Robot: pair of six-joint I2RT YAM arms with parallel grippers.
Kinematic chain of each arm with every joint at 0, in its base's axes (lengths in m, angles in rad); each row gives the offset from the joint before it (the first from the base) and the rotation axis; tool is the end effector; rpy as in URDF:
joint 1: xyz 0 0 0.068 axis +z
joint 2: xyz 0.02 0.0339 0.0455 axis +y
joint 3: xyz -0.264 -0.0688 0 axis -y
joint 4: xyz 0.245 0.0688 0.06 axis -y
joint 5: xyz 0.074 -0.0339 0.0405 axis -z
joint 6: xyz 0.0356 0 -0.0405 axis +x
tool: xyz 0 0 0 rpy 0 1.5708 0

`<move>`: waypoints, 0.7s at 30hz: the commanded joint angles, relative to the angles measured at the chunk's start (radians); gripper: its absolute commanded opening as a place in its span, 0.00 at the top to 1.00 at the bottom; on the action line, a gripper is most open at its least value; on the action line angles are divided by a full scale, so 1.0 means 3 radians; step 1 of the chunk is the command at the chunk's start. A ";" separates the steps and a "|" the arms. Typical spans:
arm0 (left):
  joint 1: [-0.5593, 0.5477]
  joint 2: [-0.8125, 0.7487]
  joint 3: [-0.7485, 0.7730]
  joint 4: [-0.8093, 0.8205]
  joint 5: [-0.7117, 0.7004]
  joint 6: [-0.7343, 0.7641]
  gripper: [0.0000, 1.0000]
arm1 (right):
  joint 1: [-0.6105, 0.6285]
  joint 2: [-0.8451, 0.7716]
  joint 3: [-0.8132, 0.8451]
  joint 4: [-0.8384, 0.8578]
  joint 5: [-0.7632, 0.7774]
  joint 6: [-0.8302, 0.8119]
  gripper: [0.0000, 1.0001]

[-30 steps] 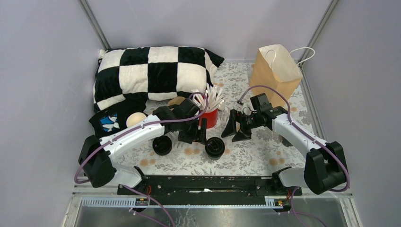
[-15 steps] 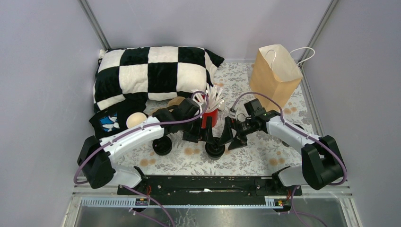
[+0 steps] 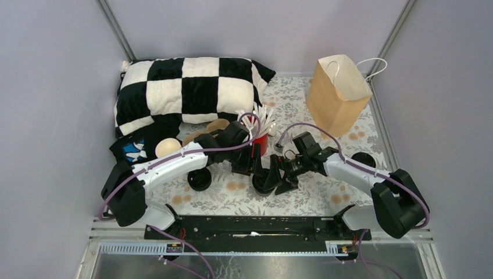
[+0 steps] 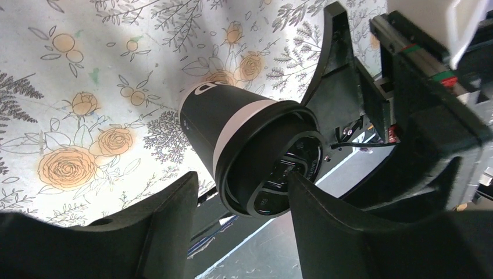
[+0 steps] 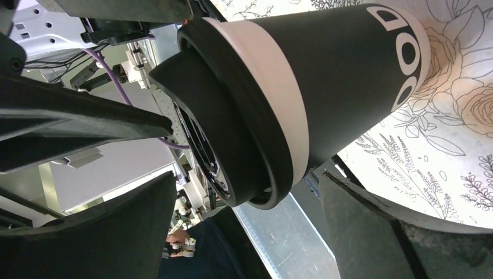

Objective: Pack the takeout coffee

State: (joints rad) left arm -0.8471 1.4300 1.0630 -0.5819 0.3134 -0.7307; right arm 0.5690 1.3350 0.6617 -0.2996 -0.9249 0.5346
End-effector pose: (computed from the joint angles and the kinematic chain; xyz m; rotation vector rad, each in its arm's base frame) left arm 0.1878 -0.2291 0.2553 0.3013 2.7549 -0.9393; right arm 0.1877 0.1538 0.1855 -0.4587 2.6778 1.5738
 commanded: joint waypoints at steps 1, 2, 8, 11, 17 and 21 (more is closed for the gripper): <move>0.0014 0.0026 -0.0056 0.0096 0.0003 0.0048 0.40 | 0.0038 0.0042 -0.0036 0.0375 0.0040 0.0200 0.03; 0.0020 0.0035 -0.0060 0.0087 -0.0010 0.0061 0.41 | 0.0037 0.0064 -0.0044 0.0413 0.0045 0.0213 0.04; 0.0049 0.0096 -0.0233 0.0129 -0.0098 0.0088 0.49 | 0.0040 0.0232 -0.0447 0.0800 0.0127 0.0310 0.15; 0.0103 0.0160 -0.0377 0.0149 -0.0076 0.0047 0.52 | 0.0040 0.0364 -0.0757 0.1041 0.0254 0.0365 0.19; 0.0145 0.0236 -0.0687 0.0149 -0.0207 -0.0003 0.58 | -0.0016 0.0648 -0.0973 0.1353 0.0581 0.0470 0.21; 0.0180 0.0285 -0.0874 0.0147 -0.0261 -0.0016 0.60 | -0.0243 0.0982 -0.1187 0.1654 0.0720 0.0549 0.23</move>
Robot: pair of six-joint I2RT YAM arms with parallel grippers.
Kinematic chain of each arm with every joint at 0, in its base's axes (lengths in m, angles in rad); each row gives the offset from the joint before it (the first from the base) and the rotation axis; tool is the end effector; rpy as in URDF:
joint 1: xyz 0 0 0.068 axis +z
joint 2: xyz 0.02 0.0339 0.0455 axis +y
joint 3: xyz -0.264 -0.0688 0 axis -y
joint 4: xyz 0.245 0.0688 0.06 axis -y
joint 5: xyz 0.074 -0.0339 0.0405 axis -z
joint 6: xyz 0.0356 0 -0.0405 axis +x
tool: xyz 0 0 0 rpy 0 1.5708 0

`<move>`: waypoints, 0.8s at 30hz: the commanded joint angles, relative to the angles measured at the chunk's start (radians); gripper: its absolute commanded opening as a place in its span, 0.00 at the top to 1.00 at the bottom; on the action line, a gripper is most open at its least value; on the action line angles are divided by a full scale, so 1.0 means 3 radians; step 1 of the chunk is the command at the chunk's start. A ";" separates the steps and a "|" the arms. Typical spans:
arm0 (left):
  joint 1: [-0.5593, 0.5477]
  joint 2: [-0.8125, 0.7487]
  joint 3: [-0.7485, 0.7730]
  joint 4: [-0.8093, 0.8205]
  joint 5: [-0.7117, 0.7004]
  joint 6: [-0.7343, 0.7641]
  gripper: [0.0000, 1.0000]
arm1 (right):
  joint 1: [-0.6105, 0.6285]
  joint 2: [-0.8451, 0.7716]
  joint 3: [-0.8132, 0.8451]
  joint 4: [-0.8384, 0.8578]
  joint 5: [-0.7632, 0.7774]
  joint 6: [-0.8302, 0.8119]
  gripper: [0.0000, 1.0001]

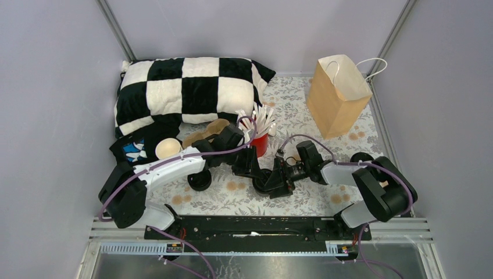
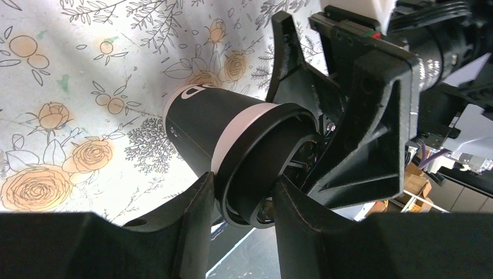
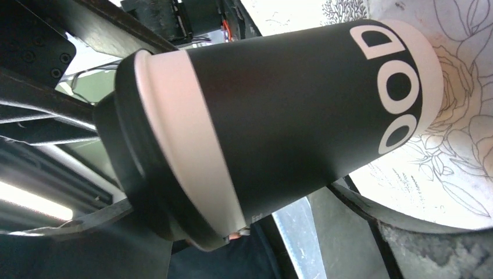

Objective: Pack the takeout coffee

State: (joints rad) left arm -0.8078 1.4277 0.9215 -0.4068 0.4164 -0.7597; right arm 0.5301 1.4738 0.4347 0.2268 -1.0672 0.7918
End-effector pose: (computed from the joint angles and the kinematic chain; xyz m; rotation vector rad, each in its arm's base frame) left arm 0.1906 -0.2202 0.2242 0.2653 2.7546 -1.0780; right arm 0.1853 0.1448 0.1293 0.2525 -2.5074 -1.7441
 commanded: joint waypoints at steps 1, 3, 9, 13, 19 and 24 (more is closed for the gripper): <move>0.0049 0.0304 -0.0458 -0.0428 -0.0614 0.0063 0.60 | -0.0145 0.0592 -0.0476 -0.0076 0.1266 -0.0328 0.24; 0.0054 0.0344 -0.0617 -0.0358 -0.0586 0.0033 0.61 | -0.0157 0.0637 -0.0518 -0.0088 0.1368 -0.0361 0.24; 0.0054 0.0392 -0.0873 -0.0305 -0.0629 0.0051 0.63 | -0.0157 0.0493 -0.0494 -0.0269 0.1588 -0.0330 0.23; 0.0059 0.0571 -0.1030 -0.0275 -0.0623 0.0056 0.63 | -0.0156 0.0450 -0.0539 -0.0230 0.1734 -0.0192 0.23; 0.0062 0.0420 -0.1132 -0.0328 -0.0684 0.0026 0.63 | -0.0157 0.0251 -0.0268 -0.0645 0.1870 -0.0334 0.25; 0.0063 0.0299 -0.0788 -0.0625 -0.0659 0.0116 0.59 | -0.0184 0.0177 -0.0013 -0.1032 0.1836 -0.0487 0.23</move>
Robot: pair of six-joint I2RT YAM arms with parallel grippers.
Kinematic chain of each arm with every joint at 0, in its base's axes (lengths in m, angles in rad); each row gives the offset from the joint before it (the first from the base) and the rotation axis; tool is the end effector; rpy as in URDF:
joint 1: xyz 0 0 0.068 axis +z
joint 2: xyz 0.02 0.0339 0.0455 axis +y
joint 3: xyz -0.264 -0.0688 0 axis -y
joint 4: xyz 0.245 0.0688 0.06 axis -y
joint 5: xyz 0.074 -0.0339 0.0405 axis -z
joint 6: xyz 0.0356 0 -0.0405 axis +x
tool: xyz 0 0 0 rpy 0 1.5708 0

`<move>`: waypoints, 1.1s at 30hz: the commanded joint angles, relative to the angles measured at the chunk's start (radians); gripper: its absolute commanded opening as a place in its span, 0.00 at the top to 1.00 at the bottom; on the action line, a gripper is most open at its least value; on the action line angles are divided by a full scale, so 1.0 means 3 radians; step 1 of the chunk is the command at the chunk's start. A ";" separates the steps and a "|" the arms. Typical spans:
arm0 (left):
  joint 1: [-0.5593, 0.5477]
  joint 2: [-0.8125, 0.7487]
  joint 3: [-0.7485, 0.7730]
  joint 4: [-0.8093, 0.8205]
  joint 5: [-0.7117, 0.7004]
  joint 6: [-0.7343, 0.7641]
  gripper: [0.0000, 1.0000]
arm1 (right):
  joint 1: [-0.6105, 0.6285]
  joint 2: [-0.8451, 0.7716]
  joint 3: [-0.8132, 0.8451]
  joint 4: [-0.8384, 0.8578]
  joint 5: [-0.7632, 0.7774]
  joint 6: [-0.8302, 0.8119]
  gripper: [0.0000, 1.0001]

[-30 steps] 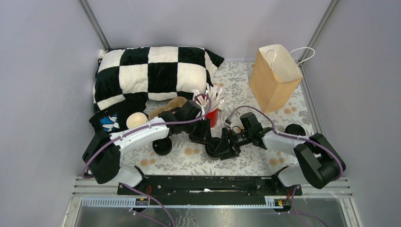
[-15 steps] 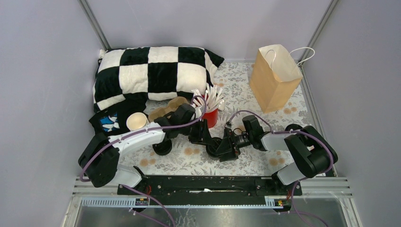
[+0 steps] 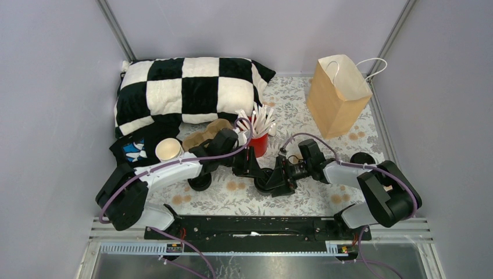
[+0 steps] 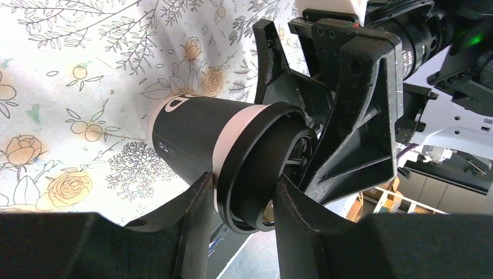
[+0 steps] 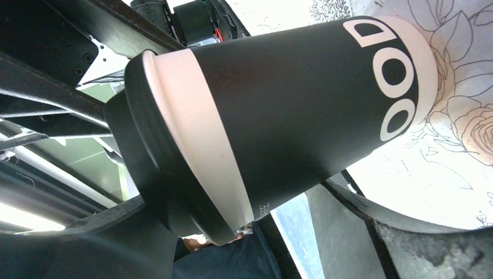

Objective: Pack the takeout coffee

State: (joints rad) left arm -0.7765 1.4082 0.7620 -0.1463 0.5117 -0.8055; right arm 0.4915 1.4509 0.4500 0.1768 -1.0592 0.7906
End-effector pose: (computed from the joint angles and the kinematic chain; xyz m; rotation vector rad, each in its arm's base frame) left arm 0.1895 -0.2106 0.1996 0.2466 2.6629 -1.2644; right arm 0.1910 0.1374 0.1346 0.1927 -2.5359 -1.7437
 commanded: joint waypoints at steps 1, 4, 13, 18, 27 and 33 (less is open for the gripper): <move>-0.0029 0.0343 -0.0269 -0.1507 -0.0975 0.0266 0.59 | -0.0068 0.0283 -0.0094 -0.0810 0.1777 -0.0448 0.23; 0.0139 0.0452 -0.0525 -0.1316 -0.0764 0.0192 0.59 | -0.0138 0.0489 -0.0197 -0.0623 0.1659 -0.0377 0.23; 0.0199 0.1017 -0.0607 -0.1348 -0.0715 0.0005 0.64 | -0.0176 0.0635 -0.0155 -0.1062 0.2072 -0.0376 0.28; 0.0165 0.1126 -0.0635 -0.1320 -0.0799 -0.0115 0.64 | -0.0130 0.0567 -0.0130 -0.1208 0.2241 -0.0353 0.28; 0.0170 0.1073 -0.0677 -0.1326 -0.0905 -0.0163 0.62 | -0.0131 0.0410 0.0010 -0.1398 0.2245 -0.0401 0.25; 0.0011 0.0258 -0.0385 -0.1356 -0.0932 -0.0044 0.52 | -0.0133 0.0020 0.0174 -0.1417 0.1917 -0.0656 0.18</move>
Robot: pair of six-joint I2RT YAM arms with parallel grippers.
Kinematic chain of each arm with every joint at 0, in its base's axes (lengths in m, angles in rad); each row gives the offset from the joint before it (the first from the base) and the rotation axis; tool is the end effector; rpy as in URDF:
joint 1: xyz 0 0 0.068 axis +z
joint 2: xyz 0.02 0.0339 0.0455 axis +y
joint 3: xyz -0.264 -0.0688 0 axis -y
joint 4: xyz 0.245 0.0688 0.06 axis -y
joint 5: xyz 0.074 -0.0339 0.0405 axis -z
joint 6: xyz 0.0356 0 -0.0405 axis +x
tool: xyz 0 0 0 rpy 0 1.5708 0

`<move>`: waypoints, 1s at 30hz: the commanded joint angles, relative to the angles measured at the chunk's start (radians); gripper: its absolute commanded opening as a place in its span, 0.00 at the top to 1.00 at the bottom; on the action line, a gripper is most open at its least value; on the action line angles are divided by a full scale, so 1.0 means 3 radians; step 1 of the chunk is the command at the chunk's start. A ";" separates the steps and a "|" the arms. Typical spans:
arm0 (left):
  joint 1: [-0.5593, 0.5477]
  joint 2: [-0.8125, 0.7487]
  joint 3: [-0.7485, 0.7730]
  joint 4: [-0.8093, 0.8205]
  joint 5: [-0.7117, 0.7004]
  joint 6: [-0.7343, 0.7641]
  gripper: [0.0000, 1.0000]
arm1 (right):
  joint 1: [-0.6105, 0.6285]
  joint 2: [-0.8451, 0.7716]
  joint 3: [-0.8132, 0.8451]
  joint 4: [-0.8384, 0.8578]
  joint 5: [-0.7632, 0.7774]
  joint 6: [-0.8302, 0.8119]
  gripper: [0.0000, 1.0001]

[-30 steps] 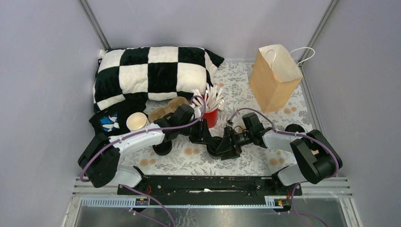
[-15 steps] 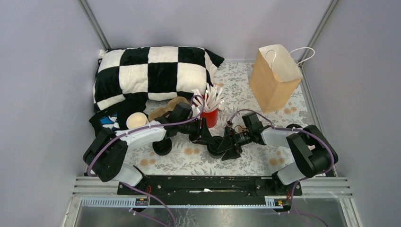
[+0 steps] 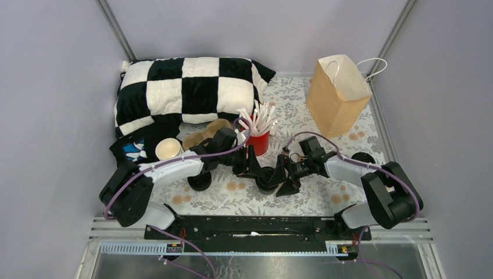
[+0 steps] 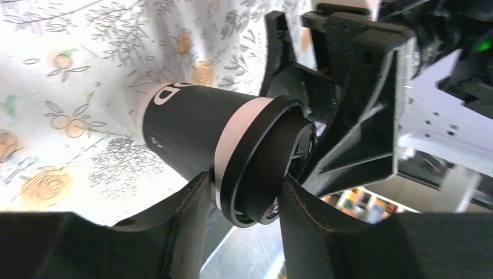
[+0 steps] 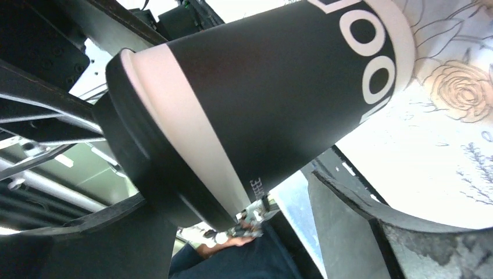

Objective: Pack the takeout coffee

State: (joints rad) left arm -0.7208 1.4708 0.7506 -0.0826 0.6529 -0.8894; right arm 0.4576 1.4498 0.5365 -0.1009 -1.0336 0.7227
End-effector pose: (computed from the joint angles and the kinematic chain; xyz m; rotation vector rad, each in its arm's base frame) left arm 0.2024 -0.2066 0.1861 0.1410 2.7264 -1.4225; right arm 0.1965 0.1309 0.1400 0.0726 -2.5534 -1.5915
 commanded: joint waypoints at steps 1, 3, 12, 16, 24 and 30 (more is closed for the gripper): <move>-0.0206 -0.0061 -0.0246 -0.1573 -0.1387 0.0283 0.49 | -0.0017 -0.0046 -0.0041 -0.0526 0.1728 -0.0509 0.17; -0.0268 -0.0217 -0.0068 -0.1576 -0.1373 0.0370 0.42 | -0.0017 -0.0149 0.0114 -0.0640 0.1563 -0.0638 0.15; -0.0302 -0.0647 0.0150 -0.1431 -0.1188 0.0488 0.18 | -0.0022 -0.0294 0.0375 -0.0660 0.1059 -0.0707 0.07; -0.0301 -0.0702 0.0200 -0.1341 -0.1027 0.0496 0.12 | -0.0022 -0.0272 0.0493 -0.0612 0.0878 -0.0624 0.04; -0.0156 -0.0818 0.0304 -0.1270 -0.0843 0.0349 0.08 | -0.0027 -0.0190 0.0760 -0.0693 0.0685 -0.0580 0.00; 0.0080 -0.1149 0.0063 -0.1050 -0.0614 0.0103 0.09 | -0.0027 -0.0127 0.0748 -0.0690 0.0505 -0.0606 0.00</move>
State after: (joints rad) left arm -0.7280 1.2087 0.7998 -0.4686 0.4000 -0.8066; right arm 0.4557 1.3945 0.7372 -0.2878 -0.8330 0.5560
